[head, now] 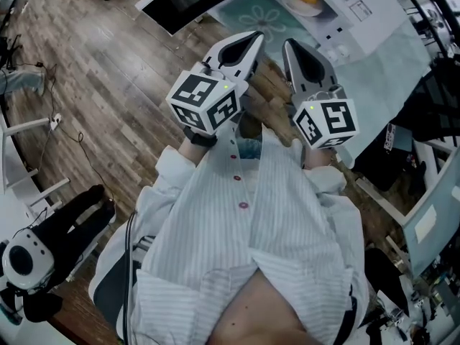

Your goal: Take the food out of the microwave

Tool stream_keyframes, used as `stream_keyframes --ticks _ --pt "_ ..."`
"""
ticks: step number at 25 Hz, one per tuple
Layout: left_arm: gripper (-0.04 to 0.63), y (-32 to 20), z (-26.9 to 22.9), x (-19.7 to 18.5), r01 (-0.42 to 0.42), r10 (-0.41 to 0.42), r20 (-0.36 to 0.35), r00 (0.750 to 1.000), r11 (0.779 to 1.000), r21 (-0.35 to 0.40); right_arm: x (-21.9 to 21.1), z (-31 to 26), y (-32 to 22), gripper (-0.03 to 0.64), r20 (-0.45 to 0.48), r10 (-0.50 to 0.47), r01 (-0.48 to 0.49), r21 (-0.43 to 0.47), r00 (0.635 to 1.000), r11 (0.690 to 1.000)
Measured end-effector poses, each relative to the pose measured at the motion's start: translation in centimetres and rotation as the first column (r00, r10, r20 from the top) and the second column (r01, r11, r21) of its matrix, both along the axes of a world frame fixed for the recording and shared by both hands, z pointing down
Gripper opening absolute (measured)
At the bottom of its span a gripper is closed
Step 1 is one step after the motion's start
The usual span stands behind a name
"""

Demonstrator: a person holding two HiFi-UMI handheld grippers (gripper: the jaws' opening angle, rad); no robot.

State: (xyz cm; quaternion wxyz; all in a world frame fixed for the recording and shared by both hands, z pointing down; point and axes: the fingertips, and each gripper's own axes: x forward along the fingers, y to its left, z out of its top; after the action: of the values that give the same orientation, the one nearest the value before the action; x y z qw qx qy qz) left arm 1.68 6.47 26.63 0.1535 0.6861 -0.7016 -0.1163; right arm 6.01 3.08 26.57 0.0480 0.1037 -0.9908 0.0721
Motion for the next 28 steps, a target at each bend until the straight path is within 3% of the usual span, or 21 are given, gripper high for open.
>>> stream_keyframes --ticks 7,11,20,28 --pt "0.008 -3.0 0.0 -6.1 -0.101 0.101 0.003 0.995 0.995 -0.002 -5.5 -0.2 -2.5 0.032 0.009 0.102 -0.102 0.001 0.995 0.995" --pt "0.008 -4.1 0.5 -7.8 -0.200 0.200 -0.001 0.980 0.980 -0.017 -7.1 0.1 -3.7 0.032 0.007 0.198 -0.198 -0.006 0.980 0.980" --pt "0.008 -5.9 1.9 -9.4 -0.318 0.317 -0.038 0.948 0.948 -0.034 -8.3 1.4 -4.9 0.032 -0.021 0.336 -0.337 -0.041 0.942 0.941" --pt "0.008 -9.7 3.1 -9.5 -0.358 0.355 -0.068 0.932 0.932 -0.048 -8.1 2.4 -8.3 0.032 -0.044 0.375 -0.377 -0.054 0.926 0.925"
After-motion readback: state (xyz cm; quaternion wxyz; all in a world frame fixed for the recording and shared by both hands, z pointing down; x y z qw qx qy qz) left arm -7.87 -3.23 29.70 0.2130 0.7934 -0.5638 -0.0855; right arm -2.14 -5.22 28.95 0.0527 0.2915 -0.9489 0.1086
